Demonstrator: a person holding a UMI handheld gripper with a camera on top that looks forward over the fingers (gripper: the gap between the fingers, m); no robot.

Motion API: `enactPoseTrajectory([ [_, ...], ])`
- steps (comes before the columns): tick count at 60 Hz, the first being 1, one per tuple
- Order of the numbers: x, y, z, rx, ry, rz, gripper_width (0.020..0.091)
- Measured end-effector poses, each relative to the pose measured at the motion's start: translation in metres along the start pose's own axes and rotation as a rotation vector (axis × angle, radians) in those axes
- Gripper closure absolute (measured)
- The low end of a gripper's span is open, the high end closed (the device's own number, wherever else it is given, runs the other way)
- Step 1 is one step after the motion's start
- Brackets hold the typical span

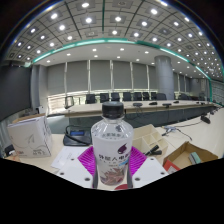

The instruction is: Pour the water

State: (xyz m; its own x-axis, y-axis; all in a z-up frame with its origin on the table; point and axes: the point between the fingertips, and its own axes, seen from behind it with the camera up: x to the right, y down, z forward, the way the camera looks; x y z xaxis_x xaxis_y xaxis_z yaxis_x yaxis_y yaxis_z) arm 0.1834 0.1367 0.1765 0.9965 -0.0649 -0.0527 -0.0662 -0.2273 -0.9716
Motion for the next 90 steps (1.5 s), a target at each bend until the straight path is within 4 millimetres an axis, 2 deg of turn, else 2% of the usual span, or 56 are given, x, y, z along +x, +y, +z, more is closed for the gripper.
enactPoseTrajectory([
  [4,0.016,0.028,0.002,-0.044,0.028,-0.002,0.0712],
  [7,0.028,0.051,0.009,-0.074,0.047,0.001,0.0713],
  [8,0.031,0.062,0.017,-0.080,0.052,0.003,0.0713],
  [9,0.036,0.065,0.012,-0.088,0.053,0.005,0.0714],
  [10,0.039,0.072,0.016,-0.094,0.058,0.005,0.0713],
  [11,0.042,0.075,0.011,-0.101,0.061,0.004,0.0713],
  [15,0.051,0.093,0.012,-0.124,0.078,-0.004,0.0712],
  [17,0.053,0.103,0.020,-0.136,0.083,-0.001,0.0714],
  [19,0.054,0.111,0.013,-0.137,0.082,0.005,0.0699],
  [24,0.055,0.107,0.015,-0.102,0.079,0.006,0.0702],
  [26,0.056,0.107,0.022,-0.100,0.081,-0.004,0.0689],
  [37,0.047,0.110,0.016,-0.122,0.079,-0.053,0.0549],
  [38,0.048,0.111,0.016,-0.132,0.079,-0.049,0.0527],
  [40,0.048,0.115,0.014,-0.161,0.079,-0.040,0.0439],
  [43,0.046,0.118,0.014,-0.190,0.066,-0.029,0.0228],
  [46,0.043,0.111,0.006,-0.206,0.073,-0.022,0.0273],
  [50,0.045,0.107,-0.002,-0.223,0.086,-0.027,0.0234],
  [59,0.034,0.088,-0.046,-0.266,0.115,-0.036,0.0243],
  [63,0.025,0.080,-0.076,-0.290,0.121,-0.038,0.0245],
  [69,0.007,0.072,-0.130,-0.345,0.126,-0.031,0.0246],
  [79,-0.034,0.062,-0.229,-0.432,0.106,-0.014,0.0244],
  [84,-0.050,0.052,-0.273,-0.439,0.105,-0.050,0.0243],
  [90,-0.067,0.041,-0.316,-0.432,0.103,-0.086,0.0240],
])
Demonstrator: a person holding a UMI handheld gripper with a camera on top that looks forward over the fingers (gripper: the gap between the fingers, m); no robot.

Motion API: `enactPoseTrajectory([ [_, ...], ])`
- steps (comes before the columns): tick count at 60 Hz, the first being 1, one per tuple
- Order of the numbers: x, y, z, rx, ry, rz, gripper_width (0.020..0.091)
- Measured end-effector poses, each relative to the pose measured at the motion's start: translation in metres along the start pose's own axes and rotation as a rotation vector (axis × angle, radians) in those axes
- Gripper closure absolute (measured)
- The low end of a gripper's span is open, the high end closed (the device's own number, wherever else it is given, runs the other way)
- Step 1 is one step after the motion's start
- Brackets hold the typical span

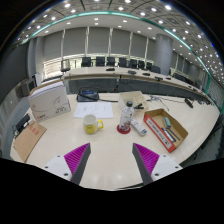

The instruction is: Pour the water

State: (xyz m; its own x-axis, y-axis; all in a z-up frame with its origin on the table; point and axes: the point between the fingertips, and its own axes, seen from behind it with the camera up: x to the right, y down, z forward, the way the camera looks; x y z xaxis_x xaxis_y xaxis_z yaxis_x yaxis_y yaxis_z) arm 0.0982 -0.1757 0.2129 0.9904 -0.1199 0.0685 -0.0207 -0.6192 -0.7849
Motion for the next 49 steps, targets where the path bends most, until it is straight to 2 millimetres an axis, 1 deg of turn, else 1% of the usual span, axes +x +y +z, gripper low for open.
enactPoseTrajectory([
  [5,-0.012,0.006,-0.030,0.007,-0.010,-0.012,0.0239],
  [9,-0.019,0.010,-0.050,0.009,-0.009,-0.022,0.0242],
  [12,-0.025,0.012,-0.061,0.019,-0.011,-0.039,0.0240],
  [19,-0.027,0.018,-0.078,0.032,0.003,-0.063,0.0239],
  [24,-0.027,0.023,-0.084,0.027,-0.005,-0.052,0.0244],
  [27,-0.021,0.026,-0.084,0.032,0.016,-0.051,0.0243],
  [33,-0.012,0.021,-0.091,0.061,0.052,-0.086,0.0244],
  [36,-0.009,0.019,-0.090,0.063,0.061,-0.102,0.0243],
  [41,-0.019,0.016,-0.094,0.079,0.040,-0.080,0.0244],
  [43,-0.023,0.017,-0.095,0.077,0.032,-0.072,0.0243],
  [44,-0.025,0.018,-0.091,0.075,0.025,-0.070,0.0242],
  [46,-0.032,0.020,-0.094,0.073,0.012,-0.070,0.0242],
  [49,-0.037,0.020,-0.096,0.073,-0.003,-0.068,0.0241],
])
